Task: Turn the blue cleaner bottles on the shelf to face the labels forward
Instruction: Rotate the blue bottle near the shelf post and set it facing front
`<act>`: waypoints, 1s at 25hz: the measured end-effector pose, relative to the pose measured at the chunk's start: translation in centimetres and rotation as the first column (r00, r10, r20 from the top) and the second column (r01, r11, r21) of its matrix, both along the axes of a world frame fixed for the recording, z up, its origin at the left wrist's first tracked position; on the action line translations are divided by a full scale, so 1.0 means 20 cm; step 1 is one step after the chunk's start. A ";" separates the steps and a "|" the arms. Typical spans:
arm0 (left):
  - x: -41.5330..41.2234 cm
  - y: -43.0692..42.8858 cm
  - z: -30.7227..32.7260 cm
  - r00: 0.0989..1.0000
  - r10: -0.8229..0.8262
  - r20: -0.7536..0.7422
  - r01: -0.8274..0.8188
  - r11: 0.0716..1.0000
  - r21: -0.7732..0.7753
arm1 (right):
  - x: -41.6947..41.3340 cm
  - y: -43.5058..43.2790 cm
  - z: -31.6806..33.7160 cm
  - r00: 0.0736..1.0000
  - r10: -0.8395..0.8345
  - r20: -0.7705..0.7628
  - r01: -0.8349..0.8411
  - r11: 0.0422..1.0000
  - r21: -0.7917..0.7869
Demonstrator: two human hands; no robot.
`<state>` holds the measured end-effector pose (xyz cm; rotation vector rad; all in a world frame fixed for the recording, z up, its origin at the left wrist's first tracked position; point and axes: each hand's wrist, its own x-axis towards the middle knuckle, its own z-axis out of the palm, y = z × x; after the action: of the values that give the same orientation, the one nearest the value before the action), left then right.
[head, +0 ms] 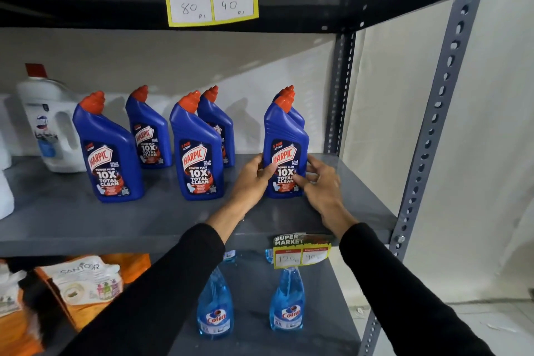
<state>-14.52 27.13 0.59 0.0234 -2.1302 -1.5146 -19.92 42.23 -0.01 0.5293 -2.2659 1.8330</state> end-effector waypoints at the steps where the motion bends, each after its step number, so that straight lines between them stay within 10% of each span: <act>1: 0.01 -0.01 -0.02 0.998 0.048 0.032 -0.046 0.997 -0.069 | 0.00 0.00 -0.01 1.000 0.003 0.013 -0.004 1.000 0.007; 25: 0.19 0.11 -0.06 0.981 0.193 0.001 -0.191 0.973 -0.127 | 0.17 0.18 -0.02 0.997 0.043 0.063 -0.051 0.990 0.133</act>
<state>-10.80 29.24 -0.60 0.1899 -2.1620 -1.2709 -16.48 45.80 -0.42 0.5607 -2.4505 1.7487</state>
